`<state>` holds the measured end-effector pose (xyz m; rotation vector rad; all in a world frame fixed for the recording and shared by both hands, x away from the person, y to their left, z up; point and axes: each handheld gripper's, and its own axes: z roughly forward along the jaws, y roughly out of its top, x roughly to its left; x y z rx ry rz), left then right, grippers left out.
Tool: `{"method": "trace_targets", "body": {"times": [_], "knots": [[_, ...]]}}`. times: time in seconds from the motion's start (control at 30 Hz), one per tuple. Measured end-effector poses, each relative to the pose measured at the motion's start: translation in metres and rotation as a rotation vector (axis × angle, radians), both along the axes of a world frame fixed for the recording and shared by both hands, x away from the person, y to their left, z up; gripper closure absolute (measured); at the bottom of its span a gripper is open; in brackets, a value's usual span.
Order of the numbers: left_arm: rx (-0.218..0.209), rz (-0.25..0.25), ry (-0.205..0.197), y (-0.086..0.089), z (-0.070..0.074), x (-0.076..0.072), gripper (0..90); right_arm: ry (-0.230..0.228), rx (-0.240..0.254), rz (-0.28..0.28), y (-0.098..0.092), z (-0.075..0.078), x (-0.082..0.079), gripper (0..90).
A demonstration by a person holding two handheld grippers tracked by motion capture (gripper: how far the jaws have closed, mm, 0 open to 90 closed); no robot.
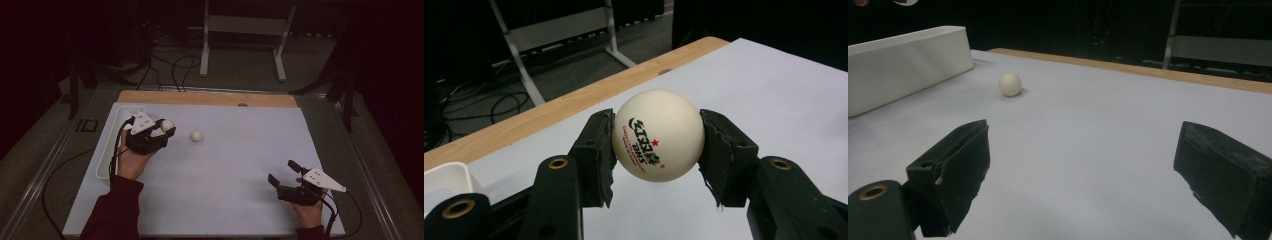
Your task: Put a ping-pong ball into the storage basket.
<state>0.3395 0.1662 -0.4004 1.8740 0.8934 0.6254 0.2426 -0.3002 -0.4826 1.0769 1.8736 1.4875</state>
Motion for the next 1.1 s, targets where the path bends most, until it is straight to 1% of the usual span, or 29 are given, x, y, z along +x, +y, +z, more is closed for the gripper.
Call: {"method": "trace_targets", "body": {"times": [0.37, 1.1], "knots": [[0.003, 0.021, -0.005, 0.006, 0.000, -0.001, 50.8, 0.001, -0.001, 0.000, 0.000, 0.000, 0.000, 7.7], [0.002, 0.070, -0.006, 0.027, -0.001, -0.005, 50.8, 0.002, 0.001, 0.000, 0.000, 0.000, 0.000, 7.7]]}}
